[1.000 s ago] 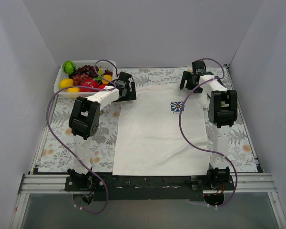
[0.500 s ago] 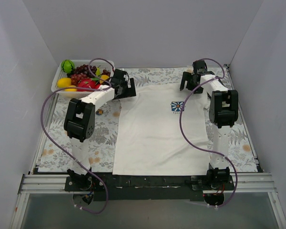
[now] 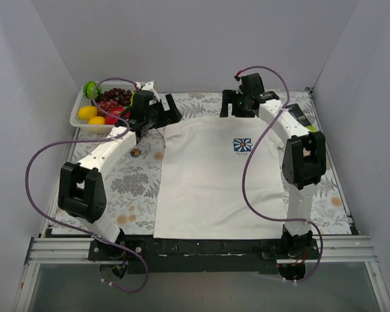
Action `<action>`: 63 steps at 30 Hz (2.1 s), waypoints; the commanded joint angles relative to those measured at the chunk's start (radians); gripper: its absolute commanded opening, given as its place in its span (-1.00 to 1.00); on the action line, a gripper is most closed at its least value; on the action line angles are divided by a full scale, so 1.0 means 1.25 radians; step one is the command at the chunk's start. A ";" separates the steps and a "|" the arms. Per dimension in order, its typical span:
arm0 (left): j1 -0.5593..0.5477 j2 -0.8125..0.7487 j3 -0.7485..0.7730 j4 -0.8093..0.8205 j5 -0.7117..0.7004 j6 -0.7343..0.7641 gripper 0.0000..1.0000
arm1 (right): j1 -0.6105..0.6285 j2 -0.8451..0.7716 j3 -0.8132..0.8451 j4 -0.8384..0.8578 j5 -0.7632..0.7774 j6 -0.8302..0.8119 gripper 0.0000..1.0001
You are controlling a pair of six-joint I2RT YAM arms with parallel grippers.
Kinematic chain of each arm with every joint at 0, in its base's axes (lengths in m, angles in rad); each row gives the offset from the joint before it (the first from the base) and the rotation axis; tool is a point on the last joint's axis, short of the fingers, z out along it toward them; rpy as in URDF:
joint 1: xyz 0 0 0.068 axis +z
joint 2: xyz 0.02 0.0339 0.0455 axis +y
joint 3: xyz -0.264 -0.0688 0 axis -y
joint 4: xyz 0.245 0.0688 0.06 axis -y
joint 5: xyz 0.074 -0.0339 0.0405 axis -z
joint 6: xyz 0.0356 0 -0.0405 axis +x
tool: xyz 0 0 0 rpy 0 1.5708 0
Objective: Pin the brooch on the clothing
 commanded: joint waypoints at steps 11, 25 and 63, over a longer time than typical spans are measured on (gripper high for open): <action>0.362 -0.255 -0.465 0.196 0.264 -0.251 0.68 | 0.229 -0.034 -0.091 0.198 -0.178 0.051 0.73; 0.482 -0.183 -0.570 0.286 0.273 -0.339 0.36 | 0.330 0.195 0.076 0.376 -0.307 0.216 0.08; 0.410 0.098 -0.440 0.272 0.238 -0.252 -0.28 | 0.368 0.514 0.268 0.636 -0.439 0.571 -0.97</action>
